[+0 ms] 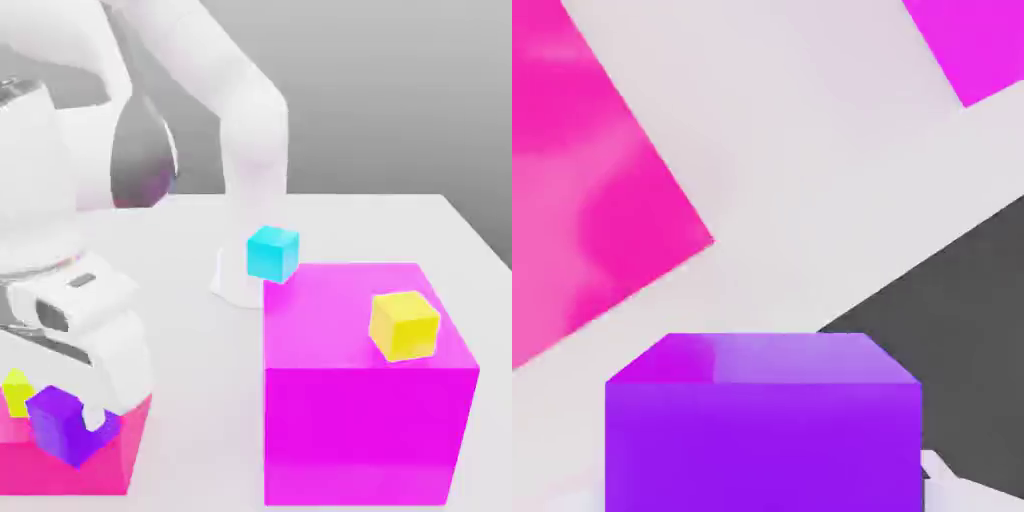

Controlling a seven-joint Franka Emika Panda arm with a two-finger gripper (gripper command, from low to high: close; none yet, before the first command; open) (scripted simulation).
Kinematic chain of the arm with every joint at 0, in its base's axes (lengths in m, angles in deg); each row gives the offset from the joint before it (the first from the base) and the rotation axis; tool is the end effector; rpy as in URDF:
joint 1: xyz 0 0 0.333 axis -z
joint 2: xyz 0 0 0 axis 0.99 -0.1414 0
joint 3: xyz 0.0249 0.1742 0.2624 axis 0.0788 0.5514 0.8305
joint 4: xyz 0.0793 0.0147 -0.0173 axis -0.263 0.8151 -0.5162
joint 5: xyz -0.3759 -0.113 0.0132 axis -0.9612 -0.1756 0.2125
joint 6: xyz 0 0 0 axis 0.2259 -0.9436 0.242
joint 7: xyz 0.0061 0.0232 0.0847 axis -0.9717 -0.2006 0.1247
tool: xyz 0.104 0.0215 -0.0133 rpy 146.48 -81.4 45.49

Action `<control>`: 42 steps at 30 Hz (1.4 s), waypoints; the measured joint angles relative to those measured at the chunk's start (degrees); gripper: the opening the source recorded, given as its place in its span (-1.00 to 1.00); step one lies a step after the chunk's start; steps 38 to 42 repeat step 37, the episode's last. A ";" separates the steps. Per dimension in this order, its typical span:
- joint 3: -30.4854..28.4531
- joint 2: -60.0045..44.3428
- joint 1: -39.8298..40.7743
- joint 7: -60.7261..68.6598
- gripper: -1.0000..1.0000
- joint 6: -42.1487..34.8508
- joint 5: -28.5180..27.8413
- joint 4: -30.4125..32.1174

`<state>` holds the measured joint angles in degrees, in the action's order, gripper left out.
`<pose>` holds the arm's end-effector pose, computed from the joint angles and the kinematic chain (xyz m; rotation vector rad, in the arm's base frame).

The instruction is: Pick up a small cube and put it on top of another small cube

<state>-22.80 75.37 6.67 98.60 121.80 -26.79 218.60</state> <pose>0.4942 -0.1786 0.3412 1.9949 2.3617 0.2477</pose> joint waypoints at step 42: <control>55.71 14.34 34.32 -43.10 1.00 -17.59 13.99 33.95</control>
